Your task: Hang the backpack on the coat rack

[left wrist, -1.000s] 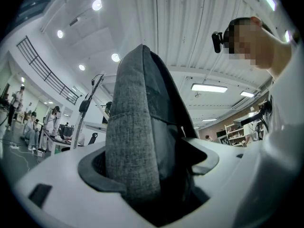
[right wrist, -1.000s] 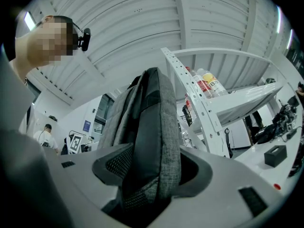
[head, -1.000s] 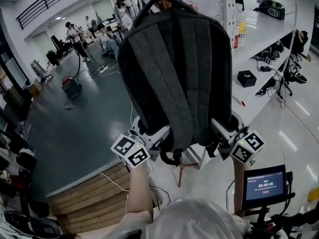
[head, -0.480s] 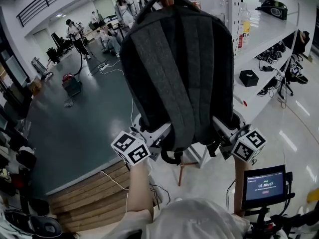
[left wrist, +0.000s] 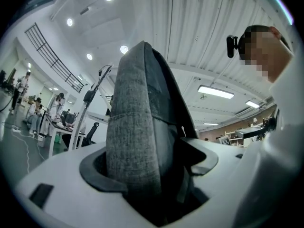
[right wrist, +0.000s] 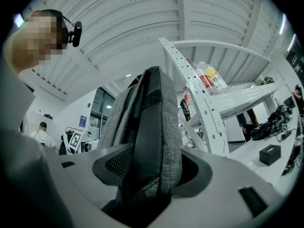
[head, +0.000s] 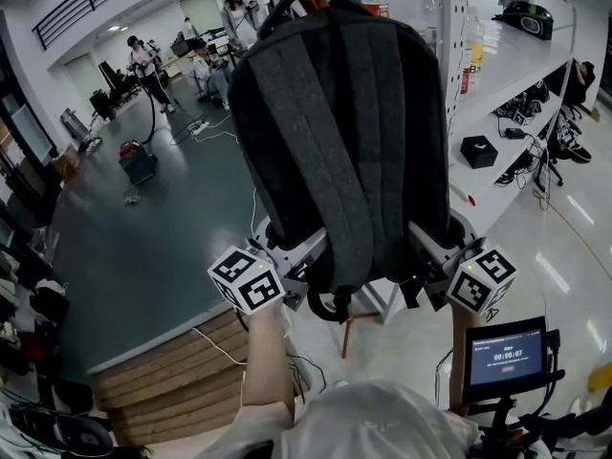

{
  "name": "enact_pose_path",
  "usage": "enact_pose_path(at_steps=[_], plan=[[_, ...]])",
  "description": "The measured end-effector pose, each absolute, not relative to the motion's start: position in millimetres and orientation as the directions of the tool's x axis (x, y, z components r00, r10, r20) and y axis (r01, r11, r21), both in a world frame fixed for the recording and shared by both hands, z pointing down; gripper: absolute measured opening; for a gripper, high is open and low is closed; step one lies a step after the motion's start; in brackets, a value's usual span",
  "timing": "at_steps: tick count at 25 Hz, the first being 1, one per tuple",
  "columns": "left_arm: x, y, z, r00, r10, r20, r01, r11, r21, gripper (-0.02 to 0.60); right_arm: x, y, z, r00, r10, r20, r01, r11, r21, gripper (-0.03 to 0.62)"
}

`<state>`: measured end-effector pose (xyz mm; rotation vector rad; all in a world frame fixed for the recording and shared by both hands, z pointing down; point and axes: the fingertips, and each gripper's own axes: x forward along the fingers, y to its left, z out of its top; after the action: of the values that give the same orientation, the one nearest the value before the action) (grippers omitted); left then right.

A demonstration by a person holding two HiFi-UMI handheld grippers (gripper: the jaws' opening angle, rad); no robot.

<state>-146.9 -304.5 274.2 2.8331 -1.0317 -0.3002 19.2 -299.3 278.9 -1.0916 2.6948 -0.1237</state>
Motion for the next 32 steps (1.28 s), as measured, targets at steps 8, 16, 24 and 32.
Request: enact_pose_path(at_steps=[8, 16, 24, 32], plan=[[-148, -316, 299, 0.744, -0.659, -0.11, -0.629, -0.747, 0.214, 0.377, 19, -310, 306, -0.685, -0.715, -0.137, -0.691, 0.698, -0.188, 0.25], [-140, -326, 315, 0.714, -0.69, -0.118, -0.683, -0.724, 0.098, 0.379, 26, -330, 338, -0.631, -0.761, -0.154, -0.733, 0.649, -0.204, 0.25], [-140, -326, 324, 0.673, -0.718, -0.177, -0.716, -0.692, 0.087, 0.38, 36, -344, 348, -0.54, -0.825, -0.169, -0.819, 0.561, -0.123, 0.25], [-165, -300, 319, 0.585, -0.767, -0.265, -0.776, -0.624, 0.093, 0.38, 30, -350, 359, -0.562, -0.813, -0.151, -0.798, 0.581, -0.162, 0.25]])
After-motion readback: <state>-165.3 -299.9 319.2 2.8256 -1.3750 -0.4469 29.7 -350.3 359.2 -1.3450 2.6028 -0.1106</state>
